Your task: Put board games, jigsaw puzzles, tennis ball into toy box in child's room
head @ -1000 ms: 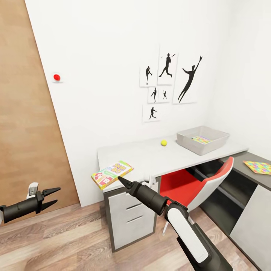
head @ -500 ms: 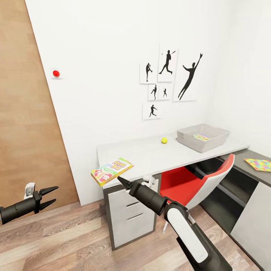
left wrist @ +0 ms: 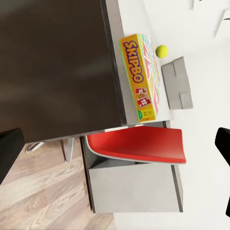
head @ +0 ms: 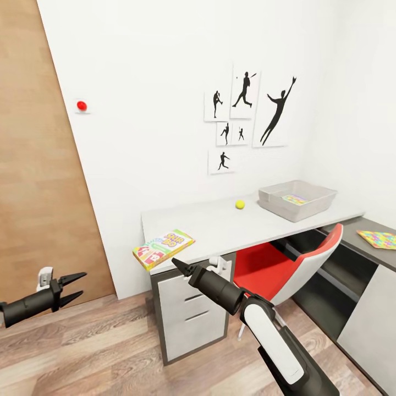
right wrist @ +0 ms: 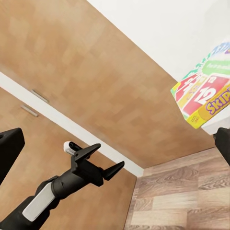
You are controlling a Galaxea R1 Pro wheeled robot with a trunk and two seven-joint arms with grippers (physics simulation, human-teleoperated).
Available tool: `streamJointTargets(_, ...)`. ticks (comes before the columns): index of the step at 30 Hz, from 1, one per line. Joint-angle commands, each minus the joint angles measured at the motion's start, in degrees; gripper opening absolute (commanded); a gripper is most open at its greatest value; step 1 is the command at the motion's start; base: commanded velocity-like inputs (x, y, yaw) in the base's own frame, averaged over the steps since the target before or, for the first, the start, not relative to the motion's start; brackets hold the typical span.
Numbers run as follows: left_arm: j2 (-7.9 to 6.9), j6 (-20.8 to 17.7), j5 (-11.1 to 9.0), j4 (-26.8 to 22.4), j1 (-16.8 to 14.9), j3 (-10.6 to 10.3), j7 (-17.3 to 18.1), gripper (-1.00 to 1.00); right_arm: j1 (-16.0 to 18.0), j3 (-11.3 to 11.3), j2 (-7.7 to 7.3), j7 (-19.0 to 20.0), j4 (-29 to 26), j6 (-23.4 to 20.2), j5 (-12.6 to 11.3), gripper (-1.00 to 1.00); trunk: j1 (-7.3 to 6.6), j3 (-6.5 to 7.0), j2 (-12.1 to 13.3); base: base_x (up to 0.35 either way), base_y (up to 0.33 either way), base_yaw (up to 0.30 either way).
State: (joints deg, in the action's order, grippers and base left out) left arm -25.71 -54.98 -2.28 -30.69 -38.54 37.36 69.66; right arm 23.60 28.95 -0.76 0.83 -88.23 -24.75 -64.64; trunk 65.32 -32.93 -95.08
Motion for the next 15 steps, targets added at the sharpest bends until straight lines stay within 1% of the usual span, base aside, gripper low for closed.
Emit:
streamJointTargets(1,0.03,-0.5,-0.1,0.0,0.0,0.1,0.1,1.0,0.0,0.0,-0.03,0.1,0.0,-0.1,-0.2,1.0,0.0,-0.06,0.0,0.0,0.0,0.0)
streamJointTargets(4,0.11,-0.4,0.0,0.0,0.0,0.0,0.0,1.0,0.0,0.0,-0.03,0.1,0.0,-0.1,-0.2,1.0,0.0,-0.06,0.0,0.029,-0.067,0.0)
streamJointTargets(10,0.86,-0.2,0.1,0.0,0.0,-0.1,0.0,1.0,0.0,0.0,0.02,0.1,0.1,-0.1,-0.2,1.0,0.0,-0.06,0.0,0.063,-0.179,0.0)
streamJointTargets(15,1.06,-0.2,0.1,0.0,0.0,0.0,0.0,1.0,0.0,0.1,0.02,0.1,0.1,-0.1,-0.2,1.0,0.0,-0.06,0.0,0.013,-0.039,0.0)
